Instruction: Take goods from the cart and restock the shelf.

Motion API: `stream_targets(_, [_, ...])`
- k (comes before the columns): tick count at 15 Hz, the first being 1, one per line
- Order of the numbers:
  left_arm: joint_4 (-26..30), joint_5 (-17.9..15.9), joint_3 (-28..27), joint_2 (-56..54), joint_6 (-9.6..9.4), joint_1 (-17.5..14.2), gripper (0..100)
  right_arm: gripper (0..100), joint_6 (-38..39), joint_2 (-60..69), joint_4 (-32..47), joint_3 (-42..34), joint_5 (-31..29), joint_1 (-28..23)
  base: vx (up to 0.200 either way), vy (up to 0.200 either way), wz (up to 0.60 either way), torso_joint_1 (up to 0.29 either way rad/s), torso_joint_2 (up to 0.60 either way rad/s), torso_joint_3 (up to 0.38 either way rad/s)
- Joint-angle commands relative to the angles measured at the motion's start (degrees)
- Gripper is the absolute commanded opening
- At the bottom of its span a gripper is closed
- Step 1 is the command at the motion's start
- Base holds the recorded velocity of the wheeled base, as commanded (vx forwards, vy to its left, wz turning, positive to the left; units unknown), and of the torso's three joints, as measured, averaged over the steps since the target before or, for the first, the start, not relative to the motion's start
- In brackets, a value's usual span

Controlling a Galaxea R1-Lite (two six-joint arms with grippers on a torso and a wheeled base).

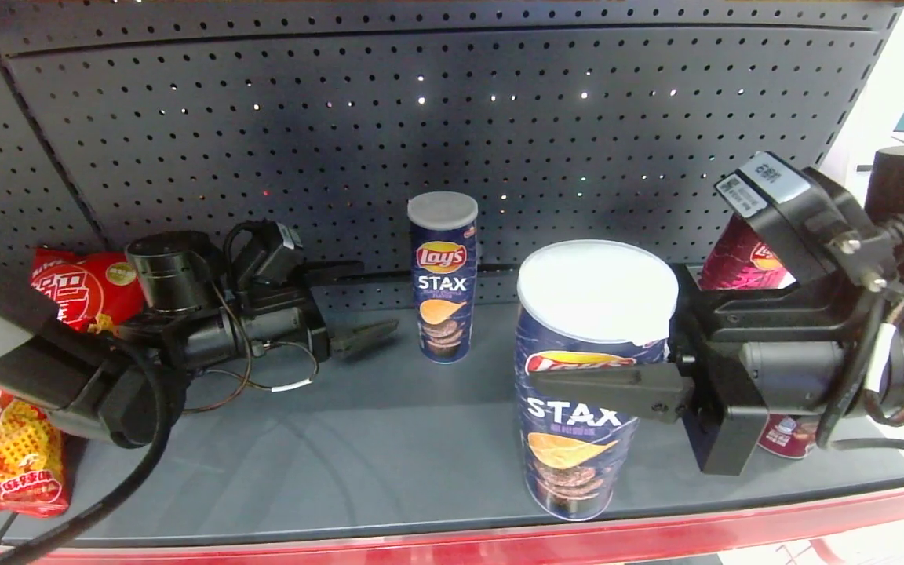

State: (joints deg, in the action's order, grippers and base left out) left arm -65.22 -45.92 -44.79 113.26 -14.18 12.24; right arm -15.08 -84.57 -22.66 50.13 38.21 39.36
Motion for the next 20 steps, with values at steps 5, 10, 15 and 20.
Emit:
stream_targets(5, [-1.2,0.1,-1.7,3.3,2.66,4.4,100,0,0.0,0.1,0.0,-0.5,0.0,-0.4,0.0,0.0,0.0,0.0,0.0,0.0])
stream_targets(10, [-1.8,0.8,-2.8,5.6,2.75,6.0,100,0,0.0,0.3,0.0,-0.6,0.0,-1.9,0.0,0.0,0.0,0.0,0.0,0.0])
stream_targets(15, [-2.1,0.8,-5.1,7.8,3.19,6.5,100,0,0.0,0.0,0.0,-0.8,0.0,-2.0,0.0,0.0,0.0,0.0,0.0,0.0])
stream_targets(20, [-2.2,0.8,-8.7,11.7,4.07,6.6,100,0,0.0,-0.1,0.0,-1.0,0.0,-2.1,0.0,0.0,0.0,0.0,0.0,0.0])
